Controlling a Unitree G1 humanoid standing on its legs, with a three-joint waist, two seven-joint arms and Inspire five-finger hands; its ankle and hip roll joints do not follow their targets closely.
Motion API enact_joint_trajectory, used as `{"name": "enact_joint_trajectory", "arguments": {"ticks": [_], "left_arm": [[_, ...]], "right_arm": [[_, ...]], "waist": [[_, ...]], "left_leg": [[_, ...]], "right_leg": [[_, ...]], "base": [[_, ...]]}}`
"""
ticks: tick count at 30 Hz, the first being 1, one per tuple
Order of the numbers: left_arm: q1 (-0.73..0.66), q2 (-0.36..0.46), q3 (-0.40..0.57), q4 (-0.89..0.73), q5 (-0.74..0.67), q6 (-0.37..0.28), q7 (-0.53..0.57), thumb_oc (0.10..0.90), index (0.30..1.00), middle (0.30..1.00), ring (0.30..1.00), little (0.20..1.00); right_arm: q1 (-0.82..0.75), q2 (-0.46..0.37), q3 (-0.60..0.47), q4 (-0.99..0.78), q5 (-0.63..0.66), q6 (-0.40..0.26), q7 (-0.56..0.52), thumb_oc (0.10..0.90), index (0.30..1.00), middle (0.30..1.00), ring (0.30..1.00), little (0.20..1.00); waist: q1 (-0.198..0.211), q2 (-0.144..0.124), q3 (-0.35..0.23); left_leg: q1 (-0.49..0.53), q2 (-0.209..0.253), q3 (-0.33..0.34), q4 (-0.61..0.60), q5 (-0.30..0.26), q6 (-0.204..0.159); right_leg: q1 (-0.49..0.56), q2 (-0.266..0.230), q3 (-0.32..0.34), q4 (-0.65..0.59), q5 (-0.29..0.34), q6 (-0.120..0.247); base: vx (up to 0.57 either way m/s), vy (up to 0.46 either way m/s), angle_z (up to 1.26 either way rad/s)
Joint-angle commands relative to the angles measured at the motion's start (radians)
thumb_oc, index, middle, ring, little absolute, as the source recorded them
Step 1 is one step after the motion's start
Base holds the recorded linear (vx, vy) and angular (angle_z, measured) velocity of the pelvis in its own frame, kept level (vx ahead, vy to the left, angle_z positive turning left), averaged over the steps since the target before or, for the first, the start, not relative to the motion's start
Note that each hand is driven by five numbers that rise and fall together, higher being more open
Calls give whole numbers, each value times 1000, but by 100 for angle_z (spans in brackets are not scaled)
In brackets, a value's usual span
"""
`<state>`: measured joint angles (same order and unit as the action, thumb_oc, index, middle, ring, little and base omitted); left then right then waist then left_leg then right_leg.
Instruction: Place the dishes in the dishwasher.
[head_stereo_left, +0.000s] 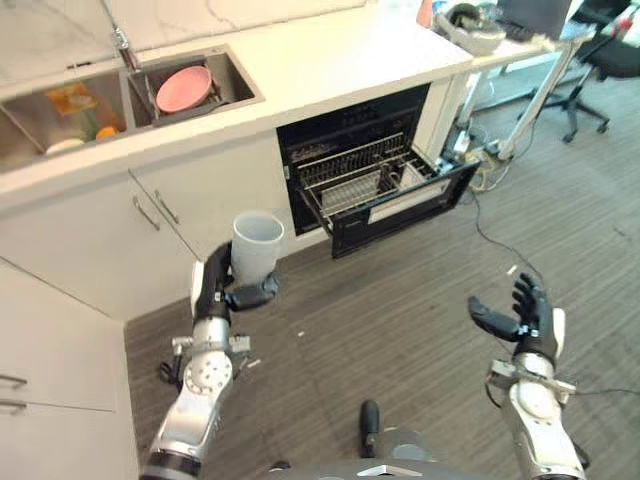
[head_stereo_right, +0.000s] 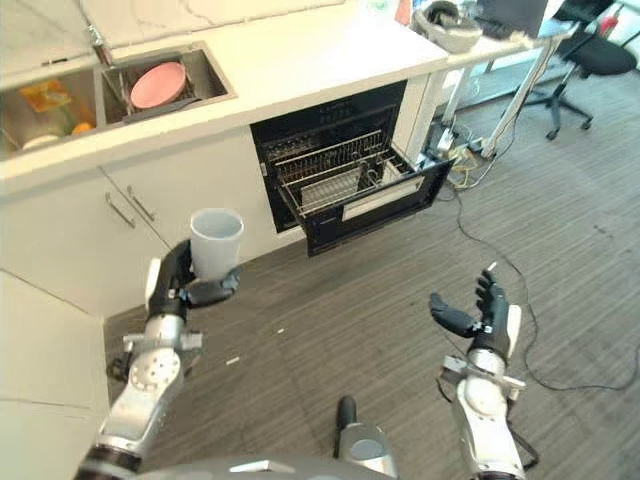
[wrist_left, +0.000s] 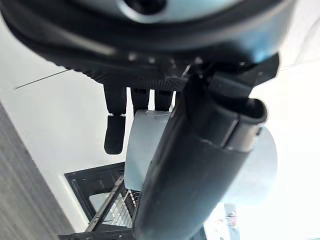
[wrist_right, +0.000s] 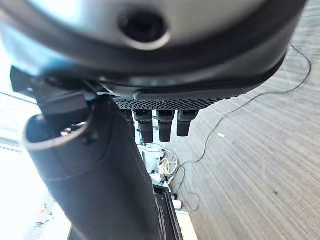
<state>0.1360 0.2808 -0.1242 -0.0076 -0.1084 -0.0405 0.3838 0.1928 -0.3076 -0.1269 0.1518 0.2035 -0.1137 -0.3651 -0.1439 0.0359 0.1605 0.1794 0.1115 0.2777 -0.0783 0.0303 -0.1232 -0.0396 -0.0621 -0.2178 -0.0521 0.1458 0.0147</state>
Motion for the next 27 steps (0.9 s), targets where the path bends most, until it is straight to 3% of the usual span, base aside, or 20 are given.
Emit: {"name": "enact_joint_trajectory", "arguments": {"ticks": [1, 2, 3, 4, 6, 9, 10, 11, 12, 13, 17, 19, 22, 23, 24, 27], "left_arm": [[-140, 53, 73, -97, 1, -122, 2, 400, 300, 300, 300, 300], [-123, 51, 84, -104, -17, -130, -7, 400, 300, 300, 300, 300], [-116, 43, 85, -105, -32, -137, -6, 400, 300, 300, 300, 300], [-110, 38, 85, -101, -45, -144, -4, 400, 300, 300, 300, 300], [-110, 33, 81, -99, -57, -146, -1, 400, 300, 300, 300, 300], [-81, 29, 87, -93, -43, -135, 6, 400, 300, 300, 300, 300], [-75, 28, 85, -89, -39, -136, 11, 400, 300, 300, 300, 300], [-75, 28, 85, -89, -39, -137, 12, 400, 300, 300, 300, 300], [-72, 26, 82, -78, -38, -135, 17, 400, 300, 300, 300, 300], [-66, 21, 76, -59, -30, -127, 21, 400, 300, 300, 300, 300], [-47, 14, 93, -57, -25, -139, 48, 400, 300, 300, 300, 300], [-43, 14, 88, -62, -29, -144, 50, 400, 300, 300, 300, 300], [-44, 16, 84, -60, -28, -143, 50, 400, 300, 300, 300, 300], [-47, 21, 82, -59, -29, -144, 51, 400, 300, 300, 300, 300], [-55, 44, 76, -65, -18, -135, 45, 400, 300, 300, 300, 300], [-73, 73, 75, -67, 31, -125, 53, 400, 300, 300, 300, 300]], "right_arm": [[-70, -23, -32, -146, 51, -136, 38, 800, 900, 900, 900, 900], [-82, -35, -31, -174, 74, -147, 52, 800, 900, 900, 900, 900], [-85, -43, -30, -185, 82, -151, 64, 800, 900, 900, 900, 900], [-89, -50, -27, -193, 84, -154, 67, 800, 900, 900, 900, 900], [-96, -55, -22, -193, 76, -152, 64, 800, 900, 900, 900, 900], [-128, -68, -19, -204, 10, -137, 25, 800, 900, 900, 900, 900], [-134, -67, -10, -210, 1, -142, 21, 800, 900, 900, 900, 900], [-134, -68, -8, -210, 0, -142, 20, 800, 900, 900, 900, 900], [-138, -76, 6, -205, -12, -142, 18, 800, 900, 900, 900, 900], [-146, -75, 46, -188, 30, -134, 44, 800, 900, 900, 900, 900], [-171, -69, 57, -203, 74, -141, 66, 800, 900, 900, 900, 900], [-159, -48, 53, -211, 100, -153, 79, 800, 900, 900, 900, 900], [-159, -41, 51, -217, 101, -154, 80, 800, 900, 900, 900, 900], [-159, -28, 57, -222, 107, -153, 85, 800, 900, 900, 900, 900], [-152, -4, 56, -242, 100, -148, 102, 800, 900, 900, 900, 900], [-155, 3, 60, -247, 70, -141, 102, 800, 900, 900, 900, 900]], "waist": [[0, -48, -21], [13, -55, 9], [28, -59, 29], [44, -63, 43], [56, -69, 50], [66, -49, 50], [75, -41, 47], [77, -43, 46], [90, -35, 45], [118, -29, 43], [139, -13, 18], [143, -13, -4], [144, -21, -13], [146, -32, -22], [145, -67, -32], [144, -86, -36]], "left_leg": [[-41, 20, -56, 106, -75, 19], [-127, 55, -71, 323, -49, -11], [-167, 62, -86, 444, -24, -29], [-204, 47, -123, 523, -7, -41], [-241, 29, -145, 545, 19, -45], [-308, 83, -98, 356, 2, -14], [-316, 101, -80, 262, 22, -13], [-305, 98, -74, 242, 30, -13], [-317, 114, -65, 149, 74, -16], [-338, 125, -98, 12, 127, -25], [-351, 153, -133, -9, 157, -62], [-335, 160, -109, -9, 185, -70], [-321, 150, -105, -9, 175, -61], [-300, 132, -103, -9, 160, -48], [-262, 92, -75, -9, 124, -15], [-246, 63, -65, -9, 95, 12]], "right_leg": [[63, -29, -4, 17, -147, 95], [95, -26, -15, -8, -158, 72], [125, -25, -16, -21, -171, 59], [141, -27, -13, -28, -180, 49], [149, -38, -15, -35, -183, 48], [160, -49, -25, -35, -208, 82], [171, -49, -22, -35, -212, 96], [171, -51, -20, -35, -213, 97], [185, -50, -15, -35, -226, 105], [209, -48, -1, -35, -250, 116], [253, -41, 45, -35, -289, 133], [269, -49, 51, -35, -291, 139], [273, -58, 51, -35, -287, 144], [280, -77, 54, -35, -278, 154], [277, -126, 51, 14, -257, 181], [236, -162, 56, 101, -247, 203]], "base": [[118, -270, 16], [69, -224, 23], [111, -277, 24], [109, -160, 1], [75, -51, -20], [238, 108, -12], [207, 132, -2], [249, 148, -16], [336, 156, -35], [325, 158, -30], [306, 136, -61], [369, 233, -56], [168, 128, -33], [327, 314, -26], [373, 386, -25], [160, 234, 8]]}}
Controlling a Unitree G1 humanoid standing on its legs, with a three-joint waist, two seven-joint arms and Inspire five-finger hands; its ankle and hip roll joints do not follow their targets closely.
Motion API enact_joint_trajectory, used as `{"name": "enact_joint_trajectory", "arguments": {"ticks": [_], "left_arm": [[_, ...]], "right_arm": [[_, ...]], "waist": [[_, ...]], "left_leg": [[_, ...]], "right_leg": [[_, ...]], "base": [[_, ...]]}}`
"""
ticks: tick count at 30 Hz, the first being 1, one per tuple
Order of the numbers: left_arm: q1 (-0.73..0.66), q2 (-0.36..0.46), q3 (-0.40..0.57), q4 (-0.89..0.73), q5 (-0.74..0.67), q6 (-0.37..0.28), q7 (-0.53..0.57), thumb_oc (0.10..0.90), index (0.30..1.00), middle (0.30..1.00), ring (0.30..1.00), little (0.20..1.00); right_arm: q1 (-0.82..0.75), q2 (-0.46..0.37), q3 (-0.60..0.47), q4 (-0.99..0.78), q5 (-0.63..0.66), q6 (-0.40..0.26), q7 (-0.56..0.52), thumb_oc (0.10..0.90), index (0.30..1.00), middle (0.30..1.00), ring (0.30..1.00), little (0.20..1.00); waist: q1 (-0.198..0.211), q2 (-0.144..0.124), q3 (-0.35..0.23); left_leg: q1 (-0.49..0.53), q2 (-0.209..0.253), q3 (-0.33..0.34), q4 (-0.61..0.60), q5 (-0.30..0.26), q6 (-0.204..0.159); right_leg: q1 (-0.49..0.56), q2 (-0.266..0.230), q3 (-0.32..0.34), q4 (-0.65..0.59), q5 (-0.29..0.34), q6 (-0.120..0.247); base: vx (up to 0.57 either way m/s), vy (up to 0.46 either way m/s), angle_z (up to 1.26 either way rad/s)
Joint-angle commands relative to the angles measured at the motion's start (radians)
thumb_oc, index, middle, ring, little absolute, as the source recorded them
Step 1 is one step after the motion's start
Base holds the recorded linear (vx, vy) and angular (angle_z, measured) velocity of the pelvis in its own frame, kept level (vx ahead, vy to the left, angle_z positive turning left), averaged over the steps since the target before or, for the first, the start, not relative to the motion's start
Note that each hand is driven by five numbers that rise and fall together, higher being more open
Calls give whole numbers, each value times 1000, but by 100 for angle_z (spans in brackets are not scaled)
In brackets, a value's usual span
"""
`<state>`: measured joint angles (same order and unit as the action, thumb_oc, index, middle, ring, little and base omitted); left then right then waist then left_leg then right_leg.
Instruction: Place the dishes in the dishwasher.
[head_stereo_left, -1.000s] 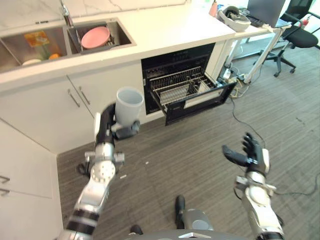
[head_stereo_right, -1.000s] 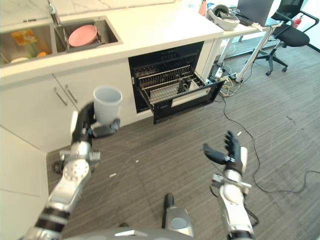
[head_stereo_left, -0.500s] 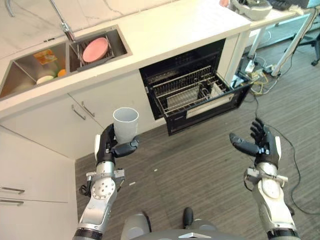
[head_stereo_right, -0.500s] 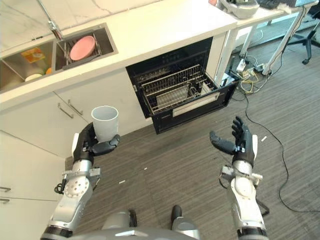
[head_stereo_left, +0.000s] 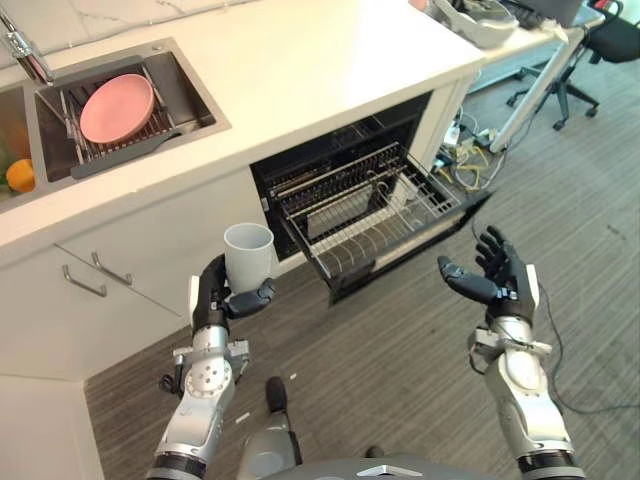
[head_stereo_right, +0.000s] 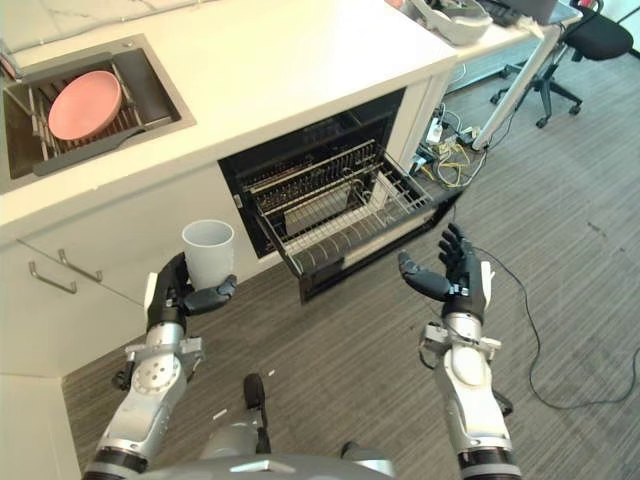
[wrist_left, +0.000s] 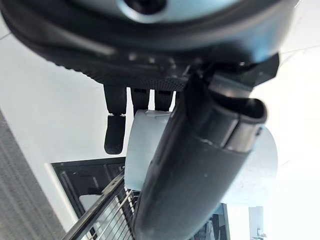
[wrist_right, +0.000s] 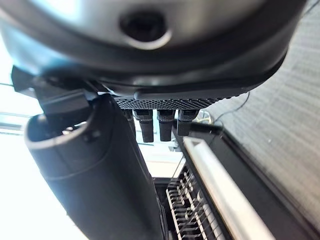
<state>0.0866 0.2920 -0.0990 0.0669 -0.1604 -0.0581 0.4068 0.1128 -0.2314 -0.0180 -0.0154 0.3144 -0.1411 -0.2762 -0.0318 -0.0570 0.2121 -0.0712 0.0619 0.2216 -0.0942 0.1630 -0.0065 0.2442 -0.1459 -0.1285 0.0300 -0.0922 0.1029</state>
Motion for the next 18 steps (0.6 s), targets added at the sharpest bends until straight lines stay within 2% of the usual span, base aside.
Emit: {"name": "enact_joint_trajectory", "arguments": {"ticks": [1, 2, 4, 6, 7, 9, 11, 12, 13, 14, 15, 18], "left_arm": [[-31, 70, 47, -141, 98, -101, 31, 400, 300, 300, 300, 300], [-47, 83, 34, -145, 108, -97, 29, 400, 300, 300, 300, 300], [-63, 95, 20, -157, 112, -99, 23, 400, 300, 300, 300, 300], [-69, 98, 12, -160, 120, -97, 19, 400, 300, 300, 300, 300], [-77, 104, 11, -164, 147, -97, 31, 400, 300, 300, 300, 300], [-98, 109, 14, -186, 199, -102, 48, 400, 300, 300, 300, 300], [-101, 107, 13, -195, 197, -104, 44, 400, 300, 300, 300, 300], [-97, 108, 12, -207, 183, -98, 47, 400, 300, 300, 300, 300], [-98, 103, 2, -223, 185, -103, 31, 400, 300, 300, 300, 300], [-97, 95, -15, -230, 194, -114, 19, 400, 300, 300, 300, 300], [-112, 90, -31, -233, 193, -124, 17, 400, 300, 300, 300, 300], [-138, 93, -39, -248, 204, -137, 19, 400, 300, 300, 300, 300]], "right_arm": [[-78, -72, -50, -84, -58, -108, 9, 800, 900, 900, 900, 900], [-81, -64, -53, -102, -79, -107, 2, 800, 900, 900, 900, 900], [-79, -53, -57, -120, -80, -112, 0, 800, 900, 900, 900, 900], [-75, -42, -52, -122, -74, -113, 2, 800, 900, 900, 900, 900], [-78, -41, -33, -120, -85, -114, 1, 800, 900, 900, 900, 900], [-84, -49, -31, -143, -84, -118, 18, 800, 900, 900, 900, 900], [-87, -50, -33, -156, -70, -123, 23, 800, 900, 900, 900, 900], [-91, -62, -60, -145, -48, -143, -11, 800, 900, 900, 900, 900], [-97, -57, -42, -167, -21, -145, 21, 800, 900, 900, 900, 900], [-89, -53, -32, -207, 15, -156, 61, 800, 900, 900, 900, 900], [-83, -48, -40, -206, 52, -171, 71, 800, 900, 900, 900, 900], [-95, -32, -41, -207, 110, -187, 78, 800, 900, 900, 900, 900]], "waist": [[27, 4, -88], [17, 0, -81], [-1, 12, -68], [-10, 21, -66], [-22, 32, -55], [-31, 33, -50], [-34, 37, -47], [-29, 22, -44], [-23, 23, -50], [-25, 18, -54], [-27, 15, -63], [-25, 14, -82]], "left_leg": [[12, 104, -4, 7, -49, -97], [28, 77, -6, 7, -72, -73], [36, 61, -26, 7, -85, -50], [46, 58, -35, 7, -103, -42], [74, 54, -39, 7, -125, -38], [93, 49, -36, 7, -143, -38], [105, 51, -38, 7, -153, -41], [114, 38, -38, 7, -164, -46], [116, 43, -37, 7, -157, -47], [121, 42, -32, 7, -156, -47], [120, 41, -30, 7, -153, -49], [128, 39, -23, 7, -151, -55]], "right_leg": [[-68, -88, -34, 63, 11, 127], [-133, -103, -11, 195, 72, 147], [-199, -80, 41, 343, 128, 155], [-235, -64, 61, 402, 118, 152], [-303, -44, 59, 432, 113, 137], [-350, -3, 25, 347, 62, 105], [-356, 12, -8, 294, 46, 91], [-336, 2, -65, 121, 51, 72], [-286, -3, -89, 76, 52, 74], [-254, -2, -87, 42, 57, 77], [-231, 20, -51, 10, 49, 69], [-189, 21, -65, -55, 63, 62]], "base": [[109, 252, -2], [146, 340, 0], [117, 268, 30], [112, 184, 40], [202, 227, 31], [185, 105, 11], [155, -24, -21], [166, -52, -20], [116, -54, -15], [51, -10, -23], [78, -24, -9], [90, -28, 3]]}}
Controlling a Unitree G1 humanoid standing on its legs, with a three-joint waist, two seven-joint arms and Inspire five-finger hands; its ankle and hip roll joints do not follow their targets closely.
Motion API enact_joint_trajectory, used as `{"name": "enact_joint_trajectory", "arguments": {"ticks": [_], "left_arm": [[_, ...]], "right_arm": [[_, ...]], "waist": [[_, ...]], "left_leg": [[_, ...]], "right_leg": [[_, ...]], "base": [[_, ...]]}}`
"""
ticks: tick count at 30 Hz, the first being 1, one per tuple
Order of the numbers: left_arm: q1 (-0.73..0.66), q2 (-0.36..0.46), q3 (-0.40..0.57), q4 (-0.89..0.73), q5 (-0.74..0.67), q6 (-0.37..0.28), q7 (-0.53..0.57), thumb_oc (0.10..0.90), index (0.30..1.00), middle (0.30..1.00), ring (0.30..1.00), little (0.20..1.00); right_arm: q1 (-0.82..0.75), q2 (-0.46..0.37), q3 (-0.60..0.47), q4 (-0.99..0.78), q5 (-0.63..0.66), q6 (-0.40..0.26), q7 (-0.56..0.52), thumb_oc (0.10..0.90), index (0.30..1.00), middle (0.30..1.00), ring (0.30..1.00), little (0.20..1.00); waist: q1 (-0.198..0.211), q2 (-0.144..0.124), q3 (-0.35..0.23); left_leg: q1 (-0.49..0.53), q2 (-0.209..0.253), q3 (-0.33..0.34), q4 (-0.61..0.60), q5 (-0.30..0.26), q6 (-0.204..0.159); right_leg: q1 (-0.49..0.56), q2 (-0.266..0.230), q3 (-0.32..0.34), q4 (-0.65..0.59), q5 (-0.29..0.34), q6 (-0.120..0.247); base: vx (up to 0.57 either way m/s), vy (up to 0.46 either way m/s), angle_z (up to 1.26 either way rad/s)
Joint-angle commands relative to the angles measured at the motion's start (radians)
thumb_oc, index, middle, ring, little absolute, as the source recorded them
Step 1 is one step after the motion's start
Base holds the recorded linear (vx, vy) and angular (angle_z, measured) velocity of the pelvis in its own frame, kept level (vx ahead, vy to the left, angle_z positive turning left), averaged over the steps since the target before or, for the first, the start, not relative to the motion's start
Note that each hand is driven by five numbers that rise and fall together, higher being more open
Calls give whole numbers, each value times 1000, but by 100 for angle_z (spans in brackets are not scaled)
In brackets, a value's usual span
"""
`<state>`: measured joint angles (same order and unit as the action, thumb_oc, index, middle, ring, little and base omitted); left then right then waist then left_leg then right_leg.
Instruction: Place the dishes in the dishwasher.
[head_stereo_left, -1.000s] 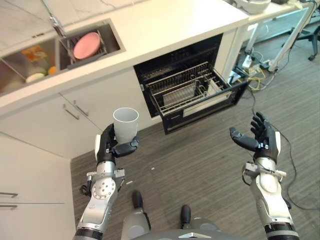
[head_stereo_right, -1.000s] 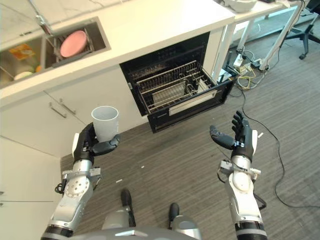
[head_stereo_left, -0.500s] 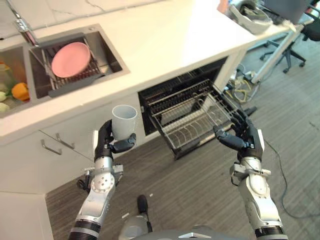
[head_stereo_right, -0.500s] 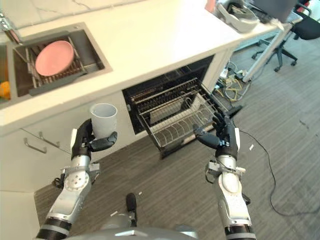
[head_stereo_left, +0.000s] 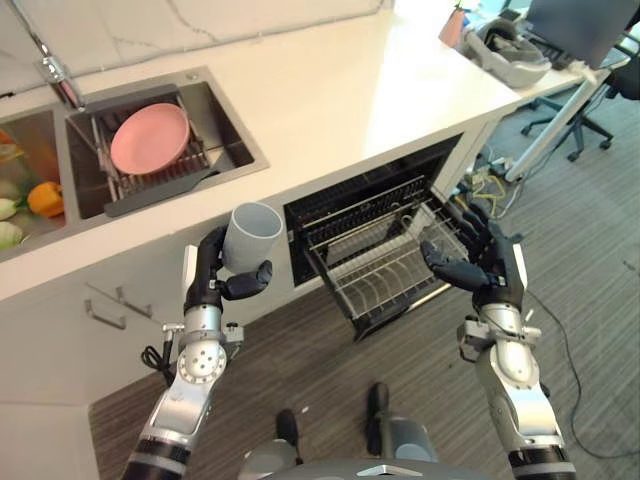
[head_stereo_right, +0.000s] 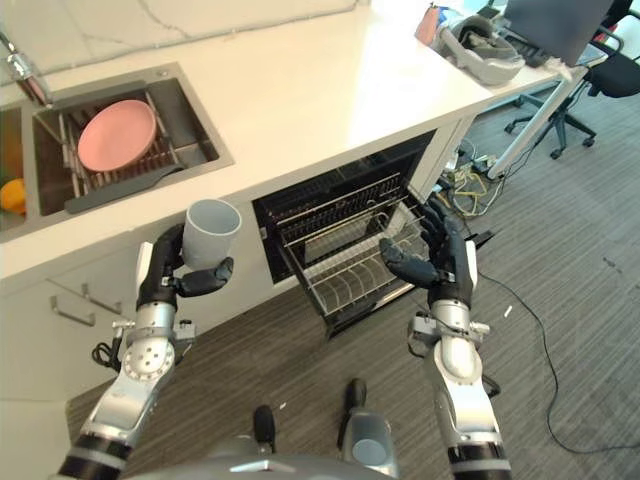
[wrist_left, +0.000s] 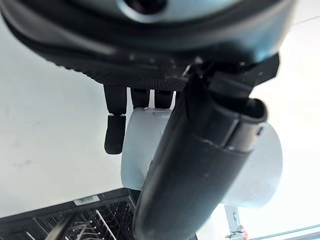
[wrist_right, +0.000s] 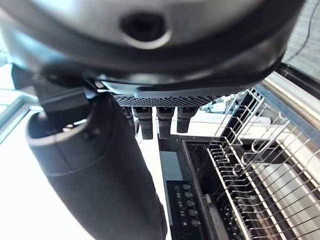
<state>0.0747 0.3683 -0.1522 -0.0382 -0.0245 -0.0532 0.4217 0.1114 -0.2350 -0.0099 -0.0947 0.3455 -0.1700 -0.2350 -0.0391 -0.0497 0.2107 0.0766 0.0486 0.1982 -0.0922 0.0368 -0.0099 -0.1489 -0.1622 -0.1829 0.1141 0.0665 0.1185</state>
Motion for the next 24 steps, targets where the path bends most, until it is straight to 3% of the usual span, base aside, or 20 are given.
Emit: {"name": "enact_joint_trajectory", "arguments": {"ticks": [1, 11, 22, 24], "left_arm": [[-170, 27, 20, -165, 89, -144, 13, 400, 300, 300, 300, 300], [-436, 68, 9, -121, 149, -142, 69, 400, 300, 300, 300, 300], [-543, 63, -89, -55, 178, -138, 50, 400, 300, 300, 300, 300], [-560, 50, -127, -35, 187, -135, 46, 400, 300, 300, 300, 300]], "right_arm": [[-116, -23, -36, -135, 132, -163, 60, 800, 900, 900, 900, 900], [-259, -46, 82, -208, 247, -148, 154, 800, 900, 900, 900, 900], [-330, -39, 211, -217, 285, -120, 218, 800, 900, 900, 900, 900], [-362, -5, 252, -221, 326, -128, 207, 800, 900, 900, 900, 900]], "waist": [[-17, 10, -99], [-48, 50, -128], [-69, 79, -130], [-71, 87, -130]], "left_leg": [[-4, 56, 25, 5, -30, -60], [49, 70, 58, 5, -42, -80], [64, 76, 72, 5, -42, -85], [68, 76, 74, 5, -43, -85]], "right_leg": [[245, 31, -28, -196, -78, 48], [292, 23, -21, -201, -100, 46], [298, 25, -13, -201, -105, 43], [301, 24, -11, -201, -106, 43]], "base": [[53, -30, -15], [52, -16, -16], [0, -2, -1], [0, 0, 0]]}}
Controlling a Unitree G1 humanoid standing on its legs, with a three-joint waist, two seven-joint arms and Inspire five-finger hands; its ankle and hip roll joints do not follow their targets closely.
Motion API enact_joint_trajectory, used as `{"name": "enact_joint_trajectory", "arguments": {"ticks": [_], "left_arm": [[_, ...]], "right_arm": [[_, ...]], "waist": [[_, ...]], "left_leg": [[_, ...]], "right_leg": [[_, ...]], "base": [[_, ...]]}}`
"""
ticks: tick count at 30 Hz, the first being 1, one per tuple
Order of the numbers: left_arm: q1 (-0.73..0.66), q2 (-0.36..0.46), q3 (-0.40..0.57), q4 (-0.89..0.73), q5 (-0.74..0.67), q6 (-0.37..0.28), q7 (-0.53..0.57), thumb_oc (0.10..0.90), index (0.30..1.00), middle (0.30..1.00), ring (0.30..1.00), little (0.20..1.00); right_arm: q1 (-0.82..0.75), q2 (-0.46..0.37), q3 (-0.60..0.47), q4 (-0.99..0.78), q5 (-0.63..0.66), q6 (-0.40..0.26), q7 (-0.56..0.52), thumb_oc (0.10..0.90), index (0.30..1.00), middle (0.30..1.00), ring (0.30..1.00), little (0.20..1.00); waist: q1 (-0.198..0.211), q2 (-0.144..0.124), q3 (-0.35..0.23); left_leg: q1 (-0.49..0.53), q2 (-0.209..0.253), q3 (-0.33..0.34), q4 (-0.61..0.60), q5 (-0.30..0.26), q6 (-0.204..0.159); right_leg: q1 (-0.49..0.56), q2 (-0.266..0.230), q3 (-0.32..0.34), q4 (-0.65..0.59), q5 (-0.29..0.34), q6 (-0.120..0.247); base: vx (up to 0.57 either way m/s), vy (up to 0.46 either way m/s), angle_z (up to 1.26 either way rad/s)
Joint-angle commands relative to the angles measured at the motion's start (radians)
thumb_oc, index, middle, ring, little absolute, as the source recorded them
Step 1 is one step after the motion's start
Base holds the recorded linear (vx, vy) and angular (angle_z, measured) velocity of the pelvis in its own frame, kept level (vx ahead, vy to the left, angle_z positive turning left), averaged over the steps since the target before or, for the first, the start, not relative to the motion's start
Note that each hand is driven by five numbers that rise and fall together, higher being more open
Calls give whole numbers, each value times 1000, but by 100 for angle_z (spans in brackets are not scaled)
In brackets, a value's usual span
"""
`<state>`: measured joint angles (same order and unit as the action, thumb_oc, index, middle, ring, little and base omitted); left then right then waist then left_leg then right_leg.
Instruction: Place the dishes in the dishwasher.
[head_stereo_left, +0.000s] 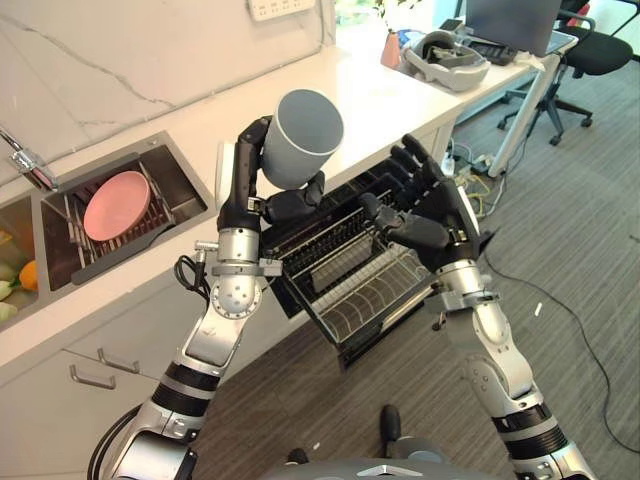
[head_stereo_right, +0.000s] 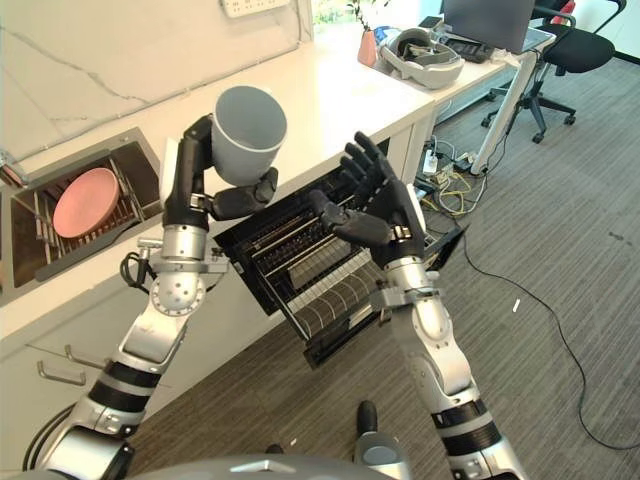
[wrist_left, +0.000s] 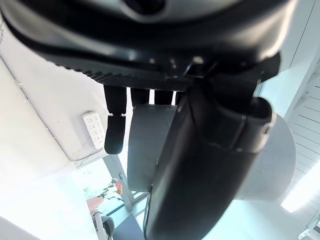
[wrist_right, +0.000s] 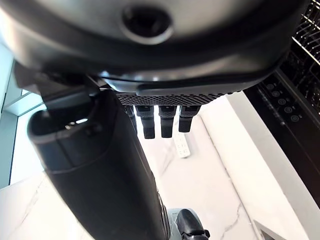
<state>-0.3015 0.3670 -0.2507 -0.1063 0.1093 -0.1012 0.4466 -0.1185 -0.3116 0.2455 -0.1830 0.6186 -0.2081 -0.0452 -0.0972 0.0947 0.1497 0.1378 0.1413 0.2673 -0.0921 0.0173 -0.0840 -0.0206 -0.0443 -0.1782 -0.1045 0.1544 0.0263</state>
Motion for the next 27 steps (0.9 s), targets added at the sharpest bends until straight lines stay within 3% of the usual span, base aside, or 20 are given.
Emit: {"name": "enact_joint_trajectory", "arguments": {"ticks": [1, 13, 19, 27], "left_arm": [[-187, 50, -42, 38, 60, -83, 22, 400, 300, 300, 300, 300], [-172, 24, -147, 33, 116, -69, 10, 400, 300, 300, 300, 300], [-155, 35, -185, 23, 209, -47, 33, 400, 300, 300, 300, 300], [-156, 36, -248, 15, 246, -58, -4, 400, 300, 300, 300, 300]], "right_arm": [[-146, 84, 13, -135, 64, -94, 10, 800, 900, 900, 900, 900], [-225, 133, 103, -157, 23, -95, -69, 800, 900, 900, 900, 900], [-236, 135, 137, -165, -81, -84, -134, 800, 900, 900, 900, 900], [-292, 144, 209, -166, -78, -62, -115, 800, 900, 900, 900, 900]], "waist": [[-13, -55, -68], [-2, -43, -69], [9, -45, -68], [21, -51, -65]], "left_leg": [[7, -17, 5, 5, -23, -10], [9, -21, -11, 5, -23, -8], [8, -22, -22, 5, -22, -9], [7, -21, -32, 5, -20, -9]], "right_leg": [[174, -94, -16, 17, -194, 135], [188, -99, -34, 17, -200, 130], [197, -99, -45, 17, -205, 128], [201, -97, -55, 17, -206, 125]], "base": [[0, 0, 0], [-2, -1, 1], [-10, -14, 4], [-16, -11, 7]]}}
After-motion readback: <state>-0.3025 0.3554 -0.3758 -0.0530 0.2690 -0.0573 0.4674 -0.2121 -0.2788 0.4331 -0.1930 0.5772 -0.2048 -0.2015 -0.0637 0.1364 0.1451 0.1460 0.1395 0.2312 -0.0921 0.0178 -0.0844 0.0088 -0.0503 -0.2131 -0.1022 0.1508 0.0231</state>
